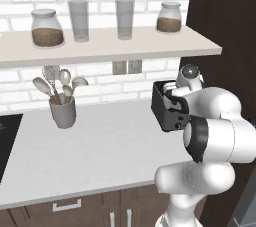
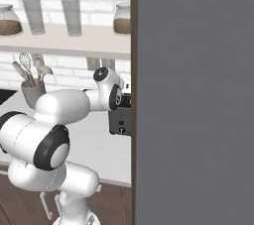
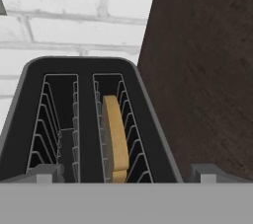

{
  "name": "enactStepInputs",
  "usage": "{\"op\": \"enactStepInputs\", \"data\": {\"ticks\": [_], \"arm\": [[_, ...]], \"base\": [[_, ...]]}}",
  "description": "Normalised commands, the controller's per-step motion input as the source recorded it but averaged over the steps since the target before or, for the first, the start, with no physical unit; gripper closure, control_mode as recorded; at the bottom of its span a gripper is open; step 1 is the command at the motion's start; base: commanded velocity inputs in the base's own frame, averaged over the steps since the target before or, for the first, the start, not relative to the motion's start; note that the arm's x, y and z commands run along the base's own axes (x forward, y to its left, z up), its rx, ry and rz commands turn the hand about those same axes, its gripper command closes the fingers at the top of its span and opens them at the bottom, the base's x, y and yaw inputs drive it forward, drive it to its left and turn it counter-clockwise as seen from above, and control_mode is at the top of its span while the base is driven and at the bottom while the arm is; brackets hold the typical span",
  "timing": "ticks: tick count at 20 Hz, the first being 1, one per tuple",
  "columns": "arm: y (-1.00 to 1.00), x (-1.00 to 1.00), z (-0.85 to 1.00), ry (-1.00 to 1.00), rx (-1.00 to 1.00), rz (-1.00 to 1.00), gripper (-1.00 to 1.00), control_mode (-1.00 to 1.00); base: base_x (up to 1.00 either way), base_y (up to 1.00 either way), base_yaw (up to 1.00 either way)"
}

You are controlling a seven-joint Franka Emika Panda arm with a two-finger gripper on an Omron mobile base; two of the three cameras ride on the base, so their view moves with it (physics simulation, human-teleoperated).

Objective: Start the toaster. Once the lever pops up, take the bread to the plate on the dining counter.

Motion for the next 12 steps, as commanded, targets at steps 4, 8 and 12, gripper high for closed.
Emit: {"op": "enactStepInputs", "data": {"ticks": [4,8,12], "arm": [[0.0,0.0,0.0,0.0,0.0,0.0,-1.0,-1.0],[0.0,0.0,0.0,0.0,0.0,0.0,-1.0,-1.0],[0.0,0.0,0.0,0.0,0.0,0.0,-1.0,-1.0]], "base": [[0.0,0.0,0.0],[0.0,0.0,0.0],[0.0,0.0,0.0]]}}
